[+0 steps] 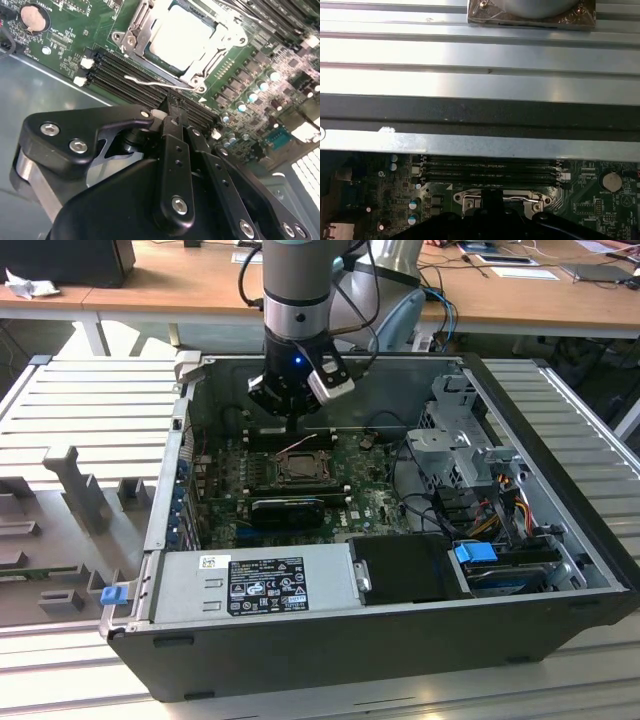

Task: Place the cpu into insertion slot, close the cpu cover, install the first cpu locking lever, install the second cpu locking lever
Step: 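Install the first cpu locking lever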

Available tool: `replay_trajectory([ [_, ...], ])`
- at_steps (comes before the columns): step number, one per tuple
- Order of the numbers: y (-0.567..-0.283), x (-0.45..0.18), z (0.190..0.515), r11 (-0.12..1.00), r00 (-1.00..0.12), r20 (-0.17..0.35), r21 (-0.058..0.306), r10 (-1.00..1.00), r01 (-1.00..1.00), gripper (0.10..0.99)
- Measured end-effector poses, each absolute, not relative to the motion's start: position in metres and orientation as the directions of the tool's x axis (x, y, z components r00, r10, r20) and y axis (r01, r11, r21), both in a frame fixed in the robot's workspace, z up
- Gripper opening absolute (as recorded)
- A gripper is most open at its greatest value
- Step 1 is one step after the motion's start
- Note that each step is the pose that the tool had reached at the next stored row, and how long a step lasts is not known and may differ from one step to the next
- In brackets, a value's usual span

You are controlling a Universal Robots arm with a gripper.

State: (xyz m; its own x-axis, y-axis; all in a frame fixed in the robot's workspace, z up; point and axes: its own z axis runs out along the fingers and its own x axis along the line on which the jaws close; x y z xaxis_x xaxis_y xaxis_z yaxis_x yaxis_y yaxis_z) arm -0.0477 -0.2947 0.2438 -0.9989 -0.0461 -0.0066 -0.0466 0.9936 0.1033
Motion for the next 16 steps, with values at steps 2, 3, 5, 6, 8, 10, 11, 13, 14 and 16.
replay_trajectory([
  [2,-0.2947,-0.0472,0.2432,0.993,-0.999,-0.006,0.103,-0.048,-0.048,0.106],
  [3,-0.2947,-0.0472,0.2429,0.993,-0.999,-0.006,0.103,-0.048,-0.048,0.106],
  [5,-0.2947,-0.0472,0.2424,0.993,-0.999,-0.006,0.103,-0.048,-0.048,0.106],
  [6,-0.2947,-0.0472,0.2420,0.993,-0.999,-0.007,0.103,-0.048,-0.048,0.106],
  [8,-0.2947,-0.0471,0.2413,0.993,-0.999,-0.007,0.103,-0.048,-0.049,0.106],
  [10,-0.2947,-0.0461,0.2401,0.993,-0.999,-0.007,0.103,-0.050,-0.051,0.106],
  [11,-0.2947,-0.0451,0.2395,0.993,-0.999,-0.007,0.103,-0.050,-0.051,0.106],
  [13,-0.2945,-0.0424,0.2382,0.993,-0.999,-0.006,0.103,-0.052,-0.052,0.106],
  [14,-0.2941,-0.0406,0.2373,0.993,-0.999,-0.006,0.103,-0.053,-0.053,0.106],
  [16,-0.2934,-0.0391,0.2348,0.992,-0.997,-0.007,0.103,-0.078,-0.078,0.106],
])
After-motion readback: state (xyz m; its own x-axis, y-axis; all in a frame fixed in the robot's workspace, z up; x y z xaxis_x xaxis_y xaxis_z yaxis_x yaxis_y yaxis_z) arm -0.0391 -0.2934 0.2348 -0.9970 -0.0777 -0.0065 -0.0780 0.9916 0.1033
